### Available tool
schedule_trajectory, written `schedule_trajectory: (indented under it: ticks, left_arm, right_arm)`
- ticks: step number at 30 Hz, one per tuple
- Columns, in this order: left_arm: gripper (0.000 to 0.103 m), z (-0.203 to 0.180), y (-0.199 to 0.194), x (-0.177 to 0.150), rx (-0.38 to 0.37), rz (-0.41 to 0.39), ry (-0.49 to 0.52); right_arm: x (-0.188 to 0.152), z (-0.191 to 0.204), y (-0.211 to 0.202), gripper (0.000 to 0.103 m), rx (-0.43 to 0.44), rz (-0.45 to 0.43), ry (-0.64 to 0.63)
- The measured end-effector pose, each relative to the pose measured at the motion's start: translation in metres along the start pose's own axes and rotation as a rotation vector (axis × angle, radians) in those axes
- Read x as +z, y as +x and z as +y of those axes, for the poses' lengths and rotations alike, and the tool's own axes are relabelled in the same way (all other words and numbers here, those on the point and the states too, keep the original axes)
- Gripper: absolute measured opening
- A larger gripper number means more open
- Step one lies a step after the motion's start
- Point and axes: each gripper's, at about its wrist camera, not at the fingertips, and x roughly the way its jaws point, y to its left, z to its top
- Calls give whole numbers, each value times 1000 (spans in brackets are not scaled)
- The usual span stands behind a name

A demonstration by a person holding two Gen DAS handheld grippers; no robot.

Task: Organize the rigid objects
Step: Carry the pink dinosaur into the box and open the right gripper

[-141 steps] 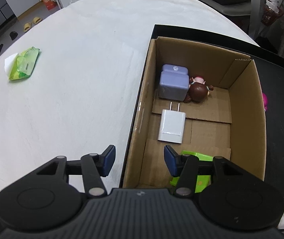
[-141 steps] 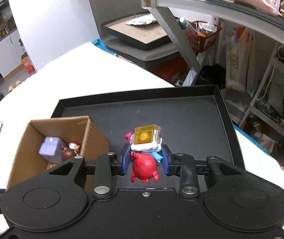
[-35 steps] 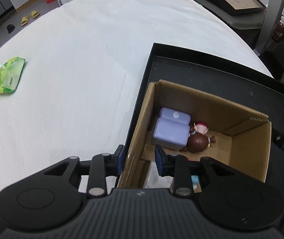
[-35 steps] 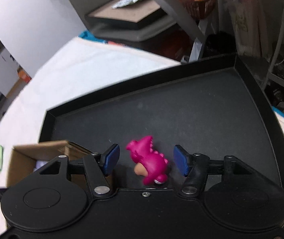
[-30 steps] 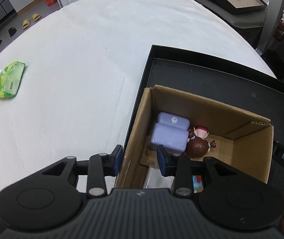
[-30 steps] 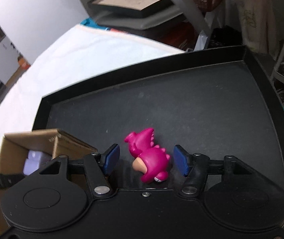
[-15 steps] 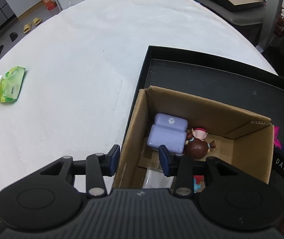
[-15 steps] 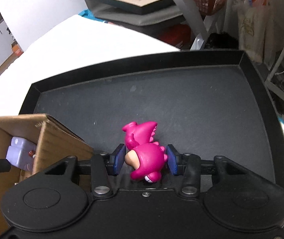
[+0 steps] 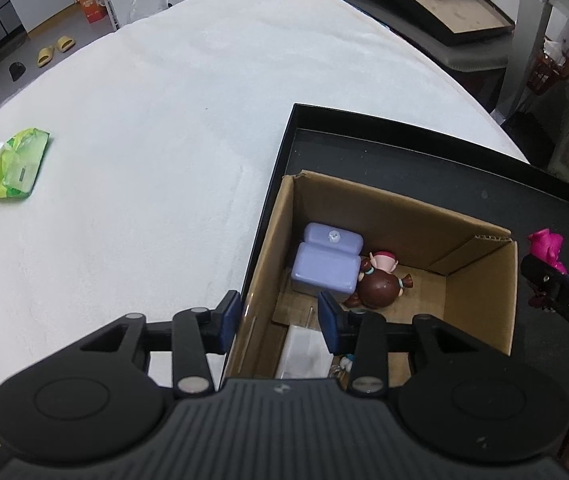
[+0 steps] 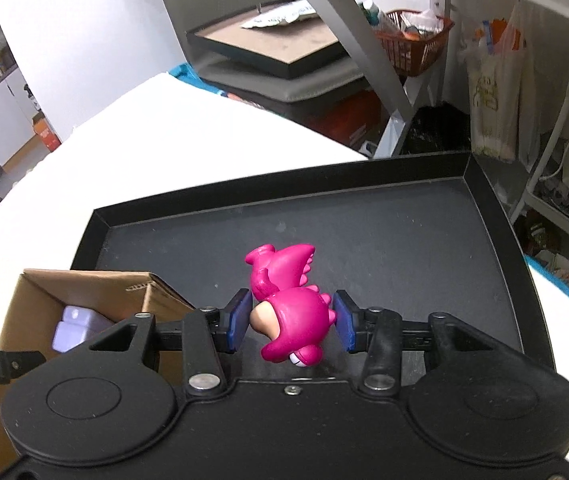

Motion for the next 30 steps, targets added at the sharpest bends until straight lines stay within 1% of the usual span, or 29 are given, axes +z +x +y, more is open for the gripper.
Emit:
schedule_trajectory:
  ticks: [4,7,12,15,18,25,30]
  left_arm:
    - [40,5,-4,-8,-18,-6,1]
    - [40,9,-5,-17,-28,-1,1]
    - [40,15,-8,-30,-44,2,4]
    - [37,18,-13,-35,-52,-5,3]
    - [36,22,-17,-39,-69,-12,6]
    - [33,33,-18,-48,-103,-6,-1]
    - [30,39,-18,-53,-122,-1,-1]
  right_arm:
    - [2,6,-11,44,5,-17,-18]
    - [3,9,-18,44,32,-10,-11]
    - [6,14,-32,44,53,-32,-12]
    - [7,20,-41,44,64,-45,-23]
    - [7,28,-46,44,84,-47,-32]
    - [4,52,-57,44,109,-60,-101]
    - [-1,69,-50,44,91,-38,-148]
